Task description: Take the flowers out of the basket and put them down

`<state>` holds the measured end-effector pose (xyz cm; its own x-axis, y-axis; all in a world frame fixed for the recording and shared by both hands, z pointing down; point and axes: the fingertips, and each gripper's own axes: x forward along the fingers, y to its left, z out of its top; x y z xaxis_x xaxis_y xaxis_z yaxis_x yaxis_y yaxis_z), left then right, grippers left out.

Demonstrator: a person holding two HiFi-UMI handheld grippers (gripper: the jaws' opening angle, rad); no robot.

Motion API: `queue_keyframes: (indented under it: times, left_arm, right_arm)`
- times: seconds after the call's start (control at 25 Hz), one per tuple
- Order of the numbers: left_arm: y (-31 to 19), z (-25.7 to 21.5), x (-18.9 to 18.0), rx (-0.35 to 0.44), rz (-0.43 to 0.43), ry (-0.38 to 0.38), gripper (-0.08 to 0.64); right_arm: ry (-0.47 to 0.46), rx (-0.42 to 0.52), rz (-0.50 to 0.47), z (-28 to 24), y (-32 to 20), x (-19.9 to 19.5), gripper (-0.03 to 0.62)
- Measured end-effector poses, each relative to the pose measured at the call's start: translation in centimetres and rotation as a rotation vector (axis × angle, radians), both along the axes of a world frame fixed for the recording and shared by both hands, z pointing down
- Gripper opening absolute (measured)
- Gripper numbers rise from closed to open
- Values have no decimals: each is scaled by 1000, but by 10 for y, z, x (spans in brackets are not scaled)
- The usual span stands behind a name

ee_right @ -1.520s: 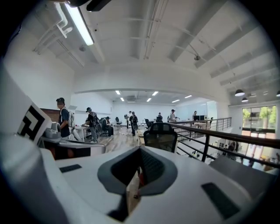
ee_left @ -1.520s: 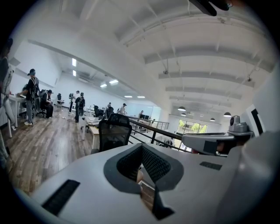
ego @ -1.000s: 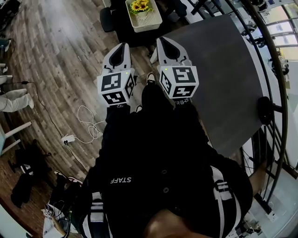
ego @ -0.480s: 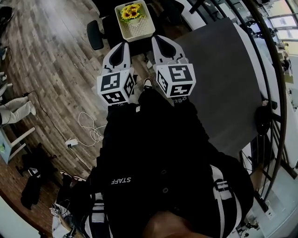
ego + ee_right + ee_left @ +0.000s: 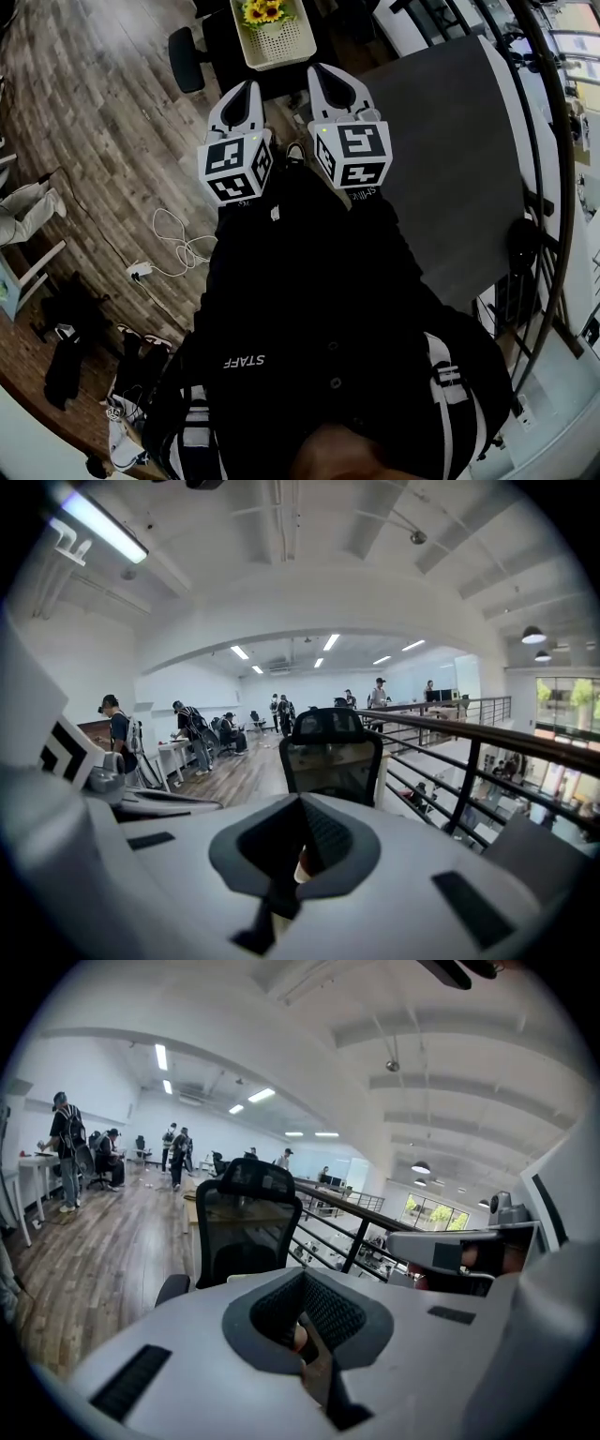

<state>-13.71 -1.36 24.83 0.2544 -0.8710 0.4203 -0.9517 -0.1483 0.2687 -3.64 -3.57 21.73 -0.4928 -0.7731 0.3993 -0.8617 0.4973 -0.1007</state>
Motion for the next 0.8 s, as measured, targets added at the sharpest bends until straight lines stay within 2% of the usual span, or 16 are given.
queue_keyframes:
  times: [0.2,0.36,0.56,0.8]
  left_arm:
    - [-31,40,-5,-53,25,-12,-2]
    - [-56,75,-14,-104,13,-16,-2]
    - [-92,125,-23,-129,-20,-21,-2]
    - [-125,194,-17,-153,-16,-28,-2]
  right_arm:
    - [18,-25,30,26,-28,-7,14]
    - [37,-46,43,52,-49,-10,14]
    - [63,-77,70,107,-85,-10,14]
    - [54,-123,72,183,-116,-9,14]
